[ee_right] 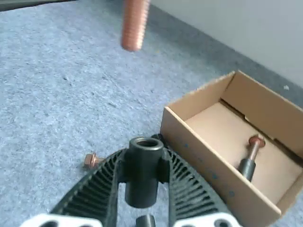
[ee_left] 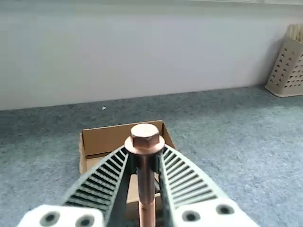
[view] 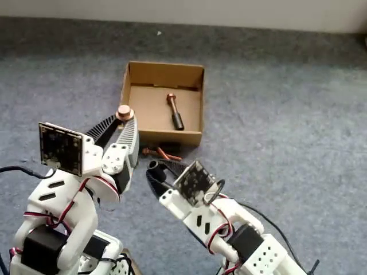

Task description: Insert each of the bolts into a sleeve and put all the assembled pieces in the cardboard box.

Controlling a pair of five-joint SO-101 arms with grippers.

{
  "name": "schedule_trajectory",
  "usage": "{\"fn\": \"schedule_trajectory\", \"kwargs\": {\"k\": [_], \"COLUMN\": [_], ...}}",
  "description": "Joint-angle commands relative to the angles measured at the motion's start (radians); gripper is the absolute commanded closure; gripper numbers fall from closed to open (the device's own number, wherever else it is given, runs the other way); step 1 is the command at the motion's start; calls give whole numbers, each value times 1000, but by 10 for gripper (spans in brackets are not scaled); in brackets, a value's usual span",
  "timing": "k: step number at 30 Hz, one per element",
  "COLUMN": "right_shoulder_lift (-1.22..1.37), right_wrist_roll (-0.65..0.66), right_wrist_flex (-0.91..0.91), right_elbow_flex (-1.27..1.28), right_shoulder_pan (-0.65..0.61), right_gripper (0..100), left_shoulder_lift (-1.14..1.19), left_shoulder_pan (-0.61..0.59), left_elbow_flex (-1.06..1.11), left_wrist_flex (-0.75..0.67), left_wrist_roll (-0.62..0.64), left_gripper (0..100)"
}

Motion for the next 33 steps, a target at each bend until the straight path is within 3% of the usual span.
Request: {"fn": "schedule_trajectory", "kwargs": {"k": [1,6,16,25,30,33], "right_shoulder_lift": [-85,-163,-271,-297,-294,-295], "right_wrist_roll": [38,38,37,34,-123,-144], "right_wrist_flex": [-105,-119,-119,-117,-114,-114], "right_elbow_flex": [19,51,56,56,56,56], "right_shoulder_pan": [-44,-47,-44,-21,53,58], "right_gripper": [995,995,995,995,995,995], "left_shoulder_lift": [-10,-12,-12,-12,-88,-137], "left_shoulder_pan": [68,76,202,200,200,200], "left_elbow_flex": [-5,-7,-5,31,38,79], "left_wrist_flex": [-26,-31,-25,-28,-31,-55], "left_wrist_roll": [12,26,41,41,41,40], "left_gripper": [994,994,994,994,994,994]}}
